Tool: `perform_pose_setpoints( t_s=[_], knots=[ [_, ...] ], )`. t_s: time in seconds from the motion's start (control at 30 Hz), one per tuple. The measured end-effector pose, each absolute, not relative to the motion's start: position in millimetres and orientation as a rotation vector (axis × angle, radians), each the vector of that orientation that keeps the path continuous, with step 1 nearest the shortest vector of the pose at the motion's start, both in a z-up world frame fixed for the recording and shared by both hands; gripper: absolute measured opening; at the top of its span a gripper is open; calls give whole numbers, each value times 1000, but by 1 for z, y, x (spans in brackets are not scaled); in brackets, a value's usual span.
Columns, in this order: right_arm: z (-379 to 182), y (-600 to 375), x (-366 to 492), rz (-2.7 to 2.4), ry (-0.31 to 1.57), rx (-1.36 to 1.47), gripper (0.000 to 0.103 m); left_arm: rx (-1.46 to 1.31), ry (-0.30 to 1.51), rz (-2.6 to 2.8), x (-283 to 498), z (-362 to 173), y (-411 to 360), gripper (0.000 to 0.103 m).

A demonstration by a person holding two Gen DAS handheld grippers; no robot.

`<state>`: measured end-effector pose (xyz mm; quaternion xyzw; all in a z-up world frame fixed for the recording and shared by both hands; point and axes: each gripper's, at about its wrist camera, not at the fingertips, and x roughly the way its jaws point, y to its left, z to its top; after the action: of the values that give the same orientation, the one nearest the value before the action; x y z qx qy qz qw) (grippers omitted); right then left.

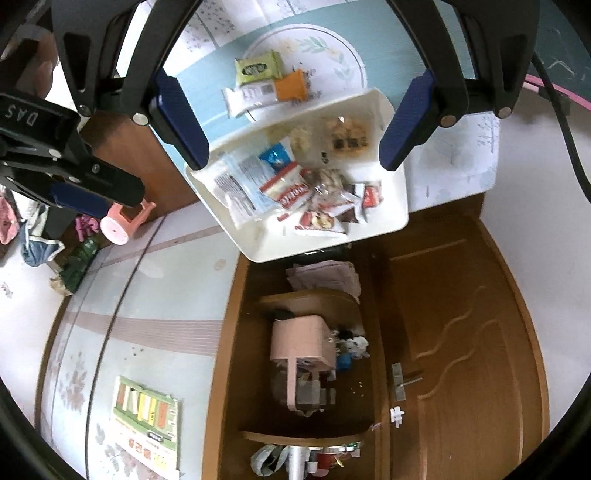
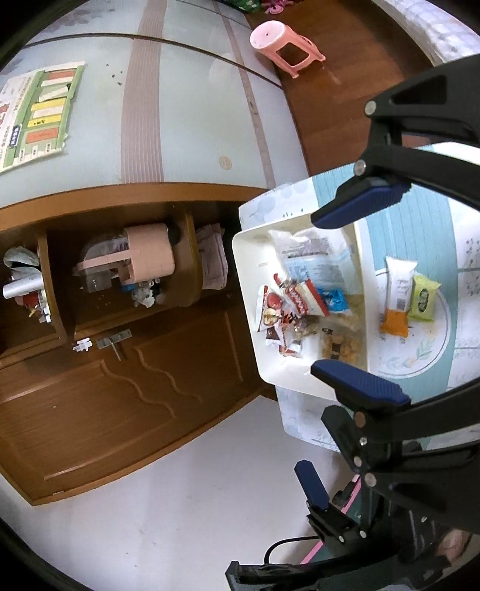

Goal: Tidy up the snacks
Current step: 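Move both tools back over the green pack and oat bar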

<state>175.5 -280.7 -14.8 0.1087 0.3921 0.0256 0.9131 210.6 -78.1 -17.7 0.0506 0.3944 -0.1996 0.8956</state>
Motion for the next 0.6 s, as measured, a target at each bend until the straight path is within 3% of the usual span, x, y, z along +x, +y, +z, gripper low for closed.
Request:
perform_pose_setpoints(
  t_s=[0.3,0.6],
  knots=[
    [-42,-289,148,12,849,109,74,41,881,-427,192,-59,-63,93],
    [-118,-288,151,78,1016,132,74,107,1050,-406,188,-138,-65,93]
  ],
)
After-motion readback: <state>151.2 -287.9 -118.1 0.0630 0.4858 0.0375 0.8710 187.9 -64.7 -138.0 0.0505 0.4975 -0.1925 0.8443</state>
